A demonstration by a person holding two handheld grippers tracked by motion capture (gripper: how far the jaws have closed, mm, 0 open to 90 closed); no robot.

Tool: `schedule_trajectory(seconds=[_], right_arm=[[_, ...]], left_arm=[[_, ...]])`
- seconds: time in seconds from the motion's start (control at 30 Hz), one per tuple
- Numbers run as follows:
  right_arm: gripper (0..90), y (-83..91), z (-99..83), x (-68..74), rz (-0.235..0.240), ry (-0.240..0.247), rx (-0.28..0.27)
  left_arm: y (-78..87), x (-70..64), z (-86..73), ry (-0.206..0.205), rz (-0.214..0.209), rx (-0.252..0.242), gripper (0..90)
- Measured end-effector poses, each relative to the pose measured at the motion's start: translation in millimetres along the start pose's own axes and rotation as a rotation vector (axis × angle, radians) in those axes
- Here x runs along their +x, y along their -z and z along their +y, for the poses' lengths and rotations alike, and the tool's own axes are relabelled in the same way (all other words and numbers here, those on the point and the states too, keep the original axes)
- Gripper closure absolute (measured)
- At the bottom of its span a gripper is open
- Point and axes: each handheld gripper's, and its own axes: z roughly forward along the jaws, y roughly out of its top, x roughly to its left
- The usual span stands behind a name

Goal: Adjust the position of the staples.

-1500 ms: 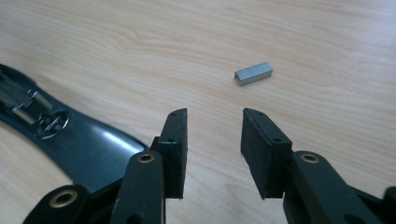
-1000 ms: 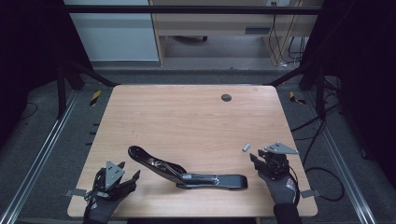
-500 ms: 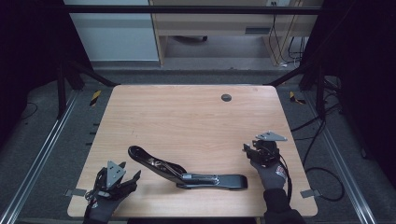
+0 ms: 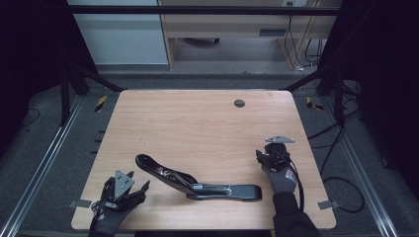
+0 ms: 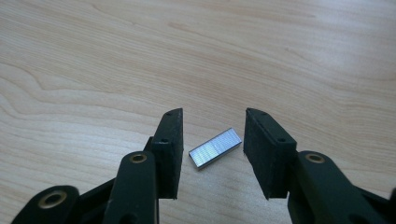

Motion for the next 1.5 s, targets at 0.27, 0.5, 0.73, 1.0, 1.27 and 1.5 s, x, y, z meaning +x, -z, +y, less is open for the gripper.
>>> schedule_trajectory(seconds=[0.27, 0.5, 0.73, 1.0, 1.27, 1.5], right_arm=[[58.3, -13.7, -1.0, -0.1, -0.011, -0.026, 0.040], [59.9, -19.2, -1.7, -0.9, -0.019, -0.031, 0.067], [68.3, -21.9, -2.8, -0.9, -0.026, -0.018, 0.090], [77.8, -21.6, -3.5, -1.9, -0.032, 0.007, 0.113], [78.1, -10.3, -3.9, -2.9, -0.013, 0.049, 0.110], [78.1, 25.6, -21.6, -9.1, 0.046, 0.109, 0.082]], left_arm=[[-0.7, -0.4, -0.2, -0.005, -0.003, 0.008, 36.1], [-0.8, 0.1, -0.3, -0.002, -0.003, 0.008, 36.1], [-0.7, 0.1, -0.3, -0.003, -0.002, 0.008, 36.1], [-0.8, -0.1, -0.4, -0.004, -0.003, 0.009, 36.1], [-0.3, 0.8, -0.7, 0.000, -0.001, 0.010, 36.1], [-0.3, 0.8, -0.8, 0.000, 0.003, 0.012, 36.0]])
